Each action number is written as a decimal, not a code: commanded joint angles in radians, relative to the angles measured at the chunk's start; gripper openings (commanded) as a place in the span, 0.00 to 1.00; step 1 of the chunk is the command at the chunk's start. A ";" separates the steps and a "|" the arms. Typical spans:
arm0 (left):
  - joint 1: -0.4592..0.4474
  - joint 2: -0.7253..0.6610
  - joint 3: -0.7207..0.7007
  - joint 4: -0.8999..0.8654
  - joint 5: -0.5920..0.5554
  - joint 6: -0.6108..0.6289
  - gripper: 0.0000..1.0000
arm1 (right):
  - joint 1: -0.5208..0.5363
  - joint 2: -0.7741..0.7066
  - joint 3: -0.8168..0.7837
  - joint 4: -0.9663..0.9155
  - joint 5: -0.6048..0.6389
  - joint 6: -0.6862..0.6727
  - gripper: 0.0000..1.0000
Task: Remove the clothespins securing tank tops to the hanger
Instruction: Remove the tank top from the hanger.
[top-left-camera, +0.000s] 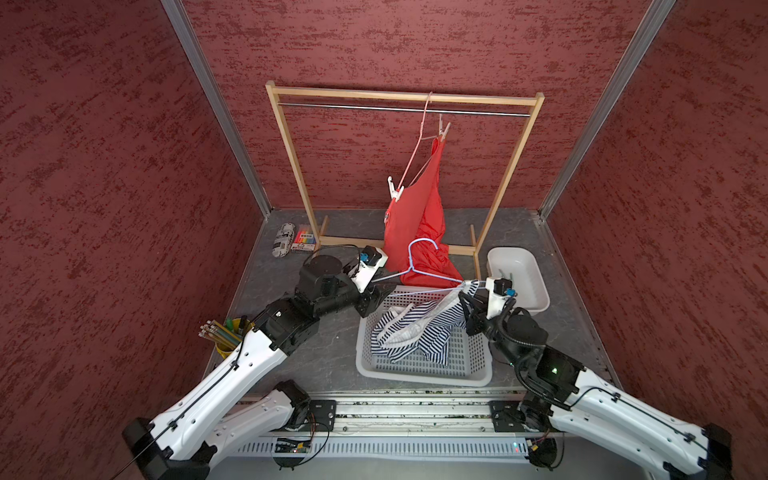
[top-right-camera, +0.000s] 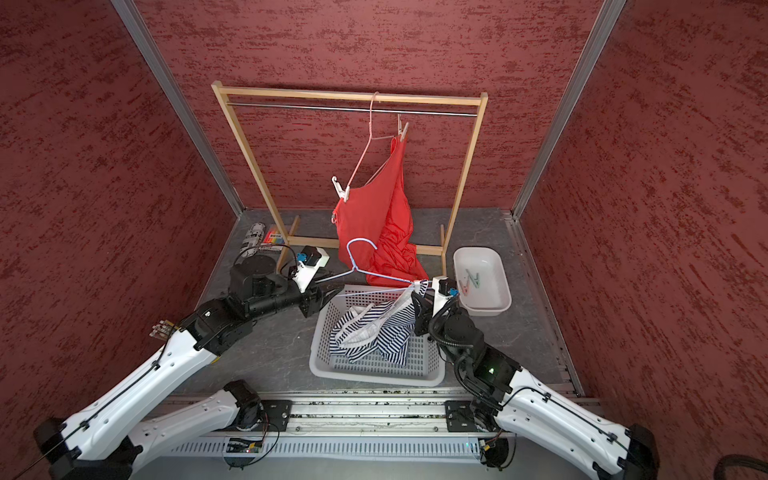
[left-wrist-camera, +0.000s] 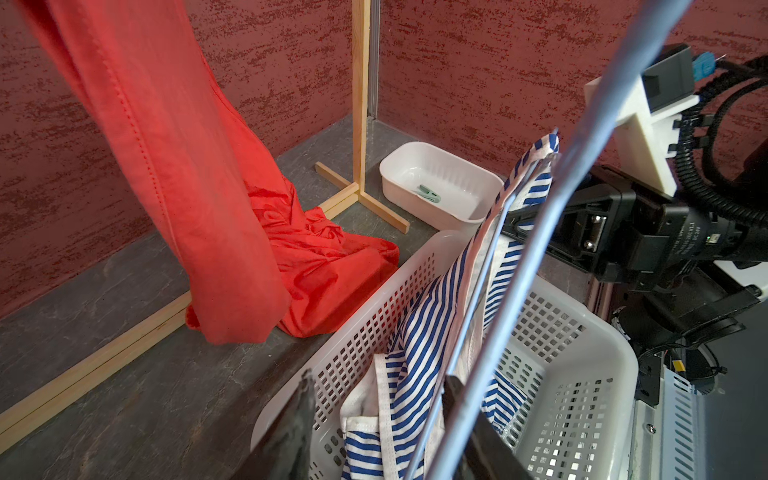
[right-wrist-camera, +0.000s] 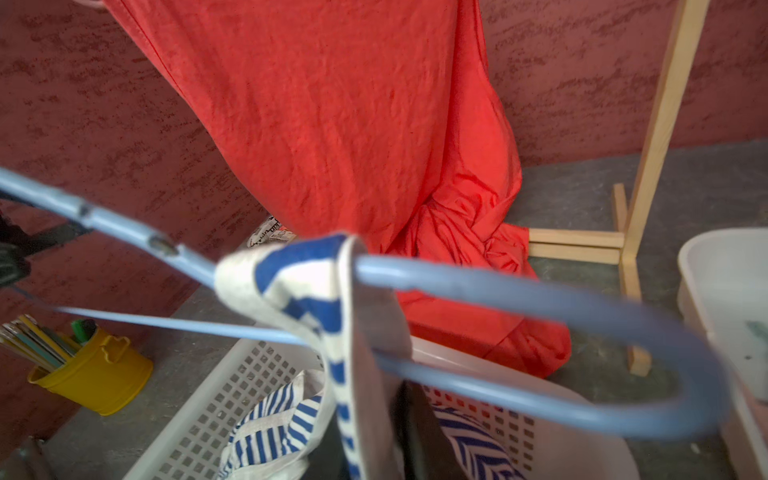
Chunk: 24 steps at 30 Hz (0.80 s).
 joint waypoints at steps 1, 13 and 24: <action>0.011 -0.001 0.022 0.041 0.035 -0.017 0.00 | 0.007 -0.016 -0.011 0.045 0.047 0.002 0.00; 0.017 -0.020 -0.023 -0.024 -0.085 0.049 0.00 | 0.006 -0.217 -0.005 -0.106 0.179 0.023 0.00; 0.077 -0.175 -0.090 -0.036 -0.113 0.047 0.00 | 0.006 -0.209 0.021 -0.174 0.167 0.108 0.00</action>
